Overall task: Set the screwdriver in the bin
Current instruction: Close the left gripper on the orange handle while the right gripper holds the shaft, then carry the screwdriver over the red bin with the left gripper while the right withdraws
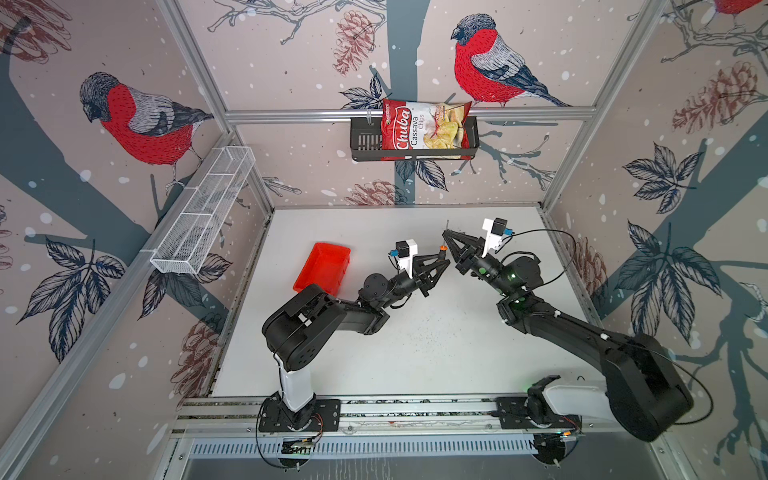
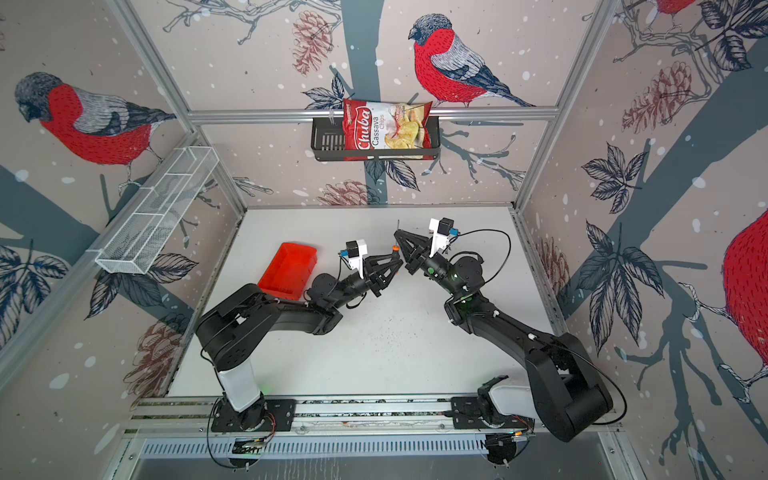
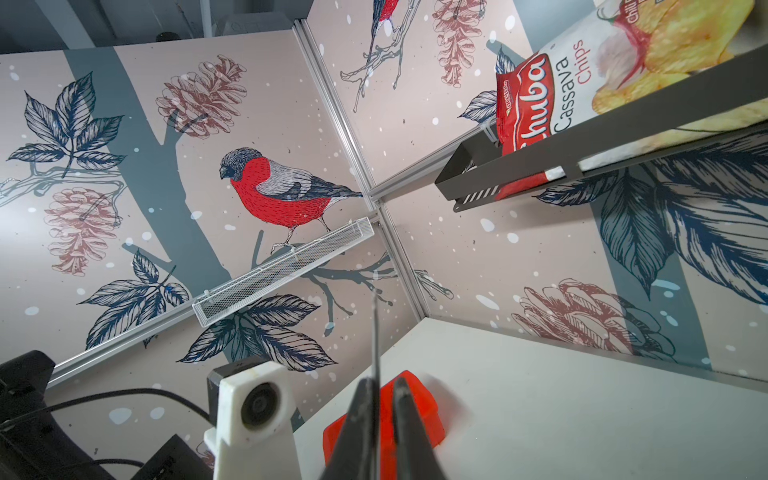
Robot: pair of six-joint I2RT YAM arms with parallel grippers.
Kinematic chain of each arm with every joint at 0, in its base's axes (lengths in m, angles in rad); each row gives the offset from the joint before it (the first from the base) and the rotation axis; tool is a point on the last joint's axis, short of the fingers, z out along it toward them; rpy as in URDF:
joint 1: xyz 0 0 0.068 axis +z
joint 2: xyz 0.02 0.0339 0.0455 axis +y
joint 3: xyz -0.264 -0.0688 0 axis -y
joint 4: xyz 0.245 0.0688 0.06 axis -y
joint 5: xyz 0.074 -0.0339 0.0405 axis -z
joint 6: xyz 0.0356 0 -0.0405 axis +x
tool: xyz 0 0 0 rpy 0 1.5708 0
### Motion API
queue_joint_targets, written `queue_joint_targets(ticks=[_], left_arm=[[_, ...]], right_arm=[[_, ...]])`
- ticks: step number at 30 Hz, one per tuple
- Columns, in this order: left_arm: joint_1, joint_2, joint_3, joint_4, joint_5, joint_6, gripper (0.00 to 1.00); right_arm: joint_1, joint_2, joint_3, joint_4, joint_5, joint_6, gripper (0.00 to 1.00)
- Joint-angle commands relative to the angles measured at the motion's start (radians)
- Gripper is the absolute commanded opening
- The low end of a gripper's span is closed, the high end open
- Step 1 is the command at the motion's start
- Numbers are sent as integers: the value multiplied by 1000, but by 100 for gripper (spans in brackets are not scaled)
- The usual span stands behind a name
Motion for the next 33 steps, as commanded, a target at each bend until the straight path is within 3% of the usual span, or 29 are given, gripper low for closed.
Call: queue_joint_targets(ticks=[1,3,5,8,16,24,33], left_arm=[[1,-23,-12,17,-25,47,8],[5,-37,-20,-5,-39,67,8],[11,-49,-29,-20,-48,77,8],[34,-71,-49,-35,-50,75,8],[163,-206,-153,-138,-48,114,1],[279,-402,-175,-551,-197,251,1],[386,-573,-116,-1019,-396,386,2]], right_arm=[[0,-14,7,-3,40,0,42],[0,-26,0,-11,49,-13,68],[0,-36,1,-38,56,-37,79],[0,-37,0,-76,63,-72,87],[26,-74,9,-146,67,-153,90],[103,-5,54,-169,83,-221,93],[221,76,128,-246,106,-405,100]])
